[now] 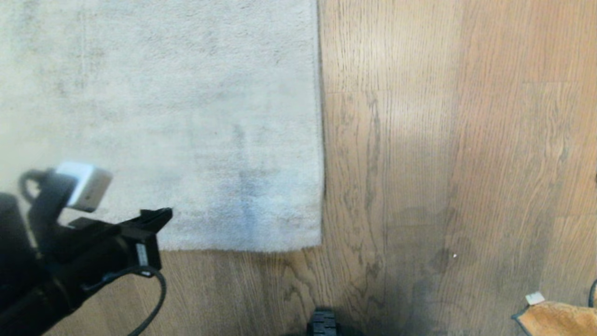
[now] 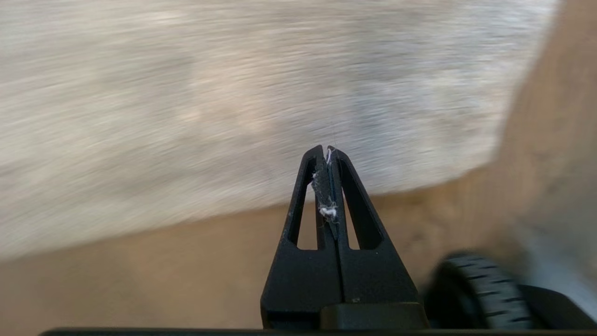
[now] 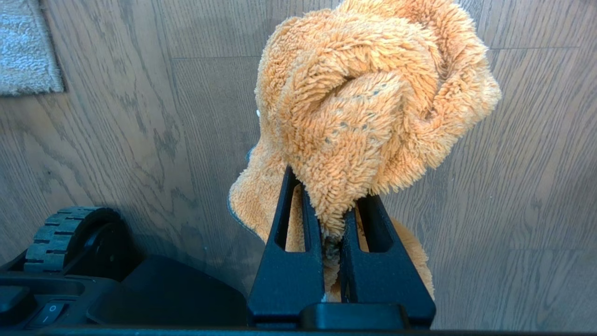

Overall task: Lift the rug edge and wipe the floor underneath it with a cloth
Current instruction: Put down the rag

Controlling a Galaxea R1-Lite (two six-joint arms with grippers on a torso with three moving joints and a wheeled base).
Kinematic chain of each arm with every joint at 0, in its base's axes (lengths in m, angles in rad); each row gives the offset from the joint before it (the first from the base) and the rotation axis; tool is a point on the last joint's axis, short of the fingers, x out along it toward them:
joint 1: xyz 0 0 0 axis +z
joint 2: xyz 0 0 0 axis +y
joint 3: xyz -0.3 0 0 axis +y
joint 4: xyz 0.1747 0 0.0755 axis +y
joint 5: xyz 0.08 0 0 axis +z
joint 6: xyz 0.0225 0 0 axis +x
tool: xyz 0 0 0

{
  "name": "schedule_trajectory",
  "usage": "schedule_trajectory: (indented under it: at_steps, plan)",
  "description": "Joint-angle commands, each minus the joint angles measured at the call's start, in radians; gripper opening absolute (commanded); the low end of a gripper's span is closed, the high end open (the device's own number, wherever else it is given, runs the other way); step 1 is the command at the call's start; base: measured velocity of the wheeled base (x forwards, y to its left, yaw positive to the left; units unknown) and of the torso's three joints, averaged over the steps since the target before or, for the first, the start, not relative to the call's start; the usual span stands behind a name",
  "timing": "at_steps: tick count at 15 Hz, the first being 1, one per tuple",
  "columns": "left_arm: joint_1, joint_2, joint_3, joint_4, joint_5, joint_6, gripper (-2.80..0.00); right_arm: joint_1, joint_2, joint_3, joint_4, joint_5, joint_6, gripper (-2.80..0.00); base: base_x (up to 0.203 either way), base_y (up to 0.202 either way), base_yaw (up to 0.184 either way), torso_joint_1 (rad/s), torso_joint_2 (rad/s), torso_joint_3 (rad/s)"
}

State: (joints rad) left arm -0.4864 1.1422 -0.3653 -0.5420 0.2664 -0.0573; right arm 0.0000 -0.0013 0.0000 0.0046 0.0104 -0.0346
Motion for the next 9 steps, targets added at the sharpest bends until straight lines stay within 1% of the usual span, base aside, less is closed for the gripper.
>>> schedule_trajectory:
  at_steps: [1,3,4,5,6,7,9]
  plan:
    - [0.103,-0.273,0.066,0.054,0.0,0.016,-2.8,0.0,0.001,0.0,0.0,0.0,-0.001,-2.8,0.0,0.0,0.0,0.0,0.0,0.0]
    - [0.193,-0.396,0.116,0.082,-0.005,0.031,-2.8,0.0,0.001,0.0,0.0,0.0,-0.001,-2.8,0.0,0.0,0.0,0.0,0.0,0.0]
    - [0.254,-0.447,0.139,0.087,-0.014,0.037,-2.8,0.0,0.001,0.0,0.0,0.0,-0.001,-2.8,0.0,0.0,0.0,0.0,0.0,0.0]
    - [0.308,-0.491,0.159,0.089,-0.04,0.044,-2.8,0.0,0.001,0.0,0.0,0.0,-0.001,-2.8,0.0,0.0,0.0,0.0,0.0,0.0]
    - [0.36,-0.538,0.18,0.091,-0.091,0.051,-2.8,0.0,0.001,0.0,0.0,0.0,-0.001,-2.8,0.0,0.0,0.0,0.0,0.0,0.0]
    - [0.391,-0.586,0.208,0.095,-0.128,0.054,-2.8,0.001,0.001,0.0,0.0,0.0,-0.001,-2.8,0.0,0.0,0.0,0.0,0.0,0.0]
    - [0.414,-0.681,0.281,0.098,-0.154,0.064,-2.8,0.001,0.001,0.0,0.0,0.0,-0.001,-2.8,0.0,0.0,0.0,0.0,0.0,0.0]
